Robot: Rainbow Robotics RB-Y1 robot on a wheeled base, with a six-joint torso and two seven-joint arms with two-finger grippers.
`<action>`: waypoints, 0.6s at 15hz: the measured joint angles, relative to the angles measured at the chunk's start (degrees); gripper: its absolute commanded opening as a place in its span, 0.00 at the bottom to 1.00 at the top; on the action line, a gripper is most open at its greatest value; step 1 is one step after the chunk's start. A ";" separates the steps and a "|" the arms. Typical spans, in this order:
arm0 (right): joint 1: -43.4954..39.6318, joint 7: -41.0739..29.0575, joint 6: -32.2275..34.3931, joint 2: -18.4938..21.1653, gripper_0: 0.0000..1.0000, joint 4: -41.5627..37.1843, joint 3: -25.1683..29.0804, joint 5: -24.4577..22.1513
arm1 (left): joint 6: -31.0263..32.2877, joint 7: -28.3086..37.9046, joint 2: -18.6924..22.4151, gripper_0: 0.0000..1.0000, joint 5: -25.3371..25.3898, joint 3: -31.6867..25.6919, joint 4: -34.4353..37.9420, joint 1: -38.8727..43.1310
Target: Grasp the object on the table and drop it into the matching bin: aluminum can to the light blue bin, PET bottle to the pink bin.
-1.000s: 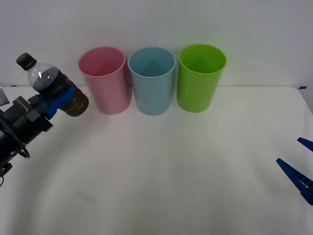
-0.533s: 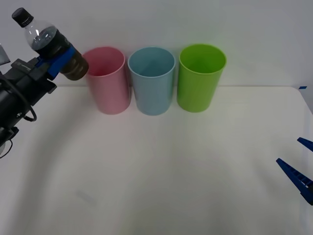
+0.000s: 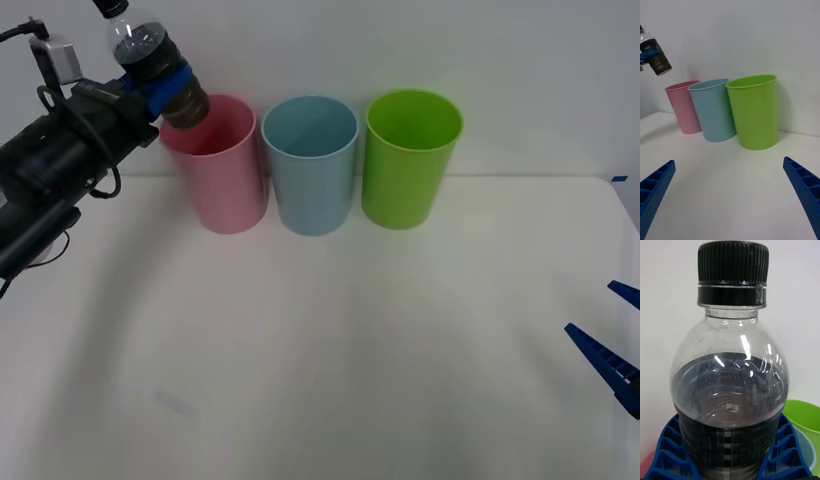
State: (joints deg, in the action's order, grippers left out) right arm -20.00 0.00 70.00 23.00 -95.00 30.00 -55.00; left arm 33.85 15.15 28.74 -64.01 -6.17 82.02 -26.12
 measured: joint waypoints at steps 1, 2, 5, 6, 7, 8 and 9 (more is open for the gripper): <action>0.00 0.00 0.00 0.00 1.00 0.00 0.00 0.00 | -0.39 -0.19 -0.06 0.00 -0.87 0.45 -2.28 -2.23; 0.00 0.00 0.00 0.00 1.00 0.00 0.00 0.00 | -0.80 -0.45 -0.14 0.00 -1.88 0.60 -4.37 -4.15; 0.00 0.00 0.00 0.00 1.00 0.00 0.00 0.00 | -1.84 -1.37 -0.33 0.00 -4.73 0.63 -8.77 -8.31; 0.00 0.00 0.00 0.00 1.00 0.00 0.00 0.00 | -2.54 -1.56 -0.87 0.00 -5.68 0.63 -9.38 -9.11; 0.00 0.00 0.00 0.00 1.00 0.00 0.00 0.00 | -3.34 -1.74 -1.54 0.00 -6.72 0.61 -9.81 -9.72; 0.00 0.00 0.00 0.00 1.00 0.00 0.00 0.00 | -3.81 -1.89 -2.13 0.00 -7.63 0.53 -9.93 -9.92; 0.00 0.00 0.00 0.00 1.00 0.00 0.00 0.00 | -3.98 -1.95 -2.54 0.00 -8.35 0.48 -9.94 -9.99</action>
State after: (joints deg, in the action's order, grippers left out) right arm -20.00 0.00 70.00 23.00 -95.00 30.00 -55.00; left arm 29.87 13.20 26.20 -72.36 -5.69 72.08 -36.11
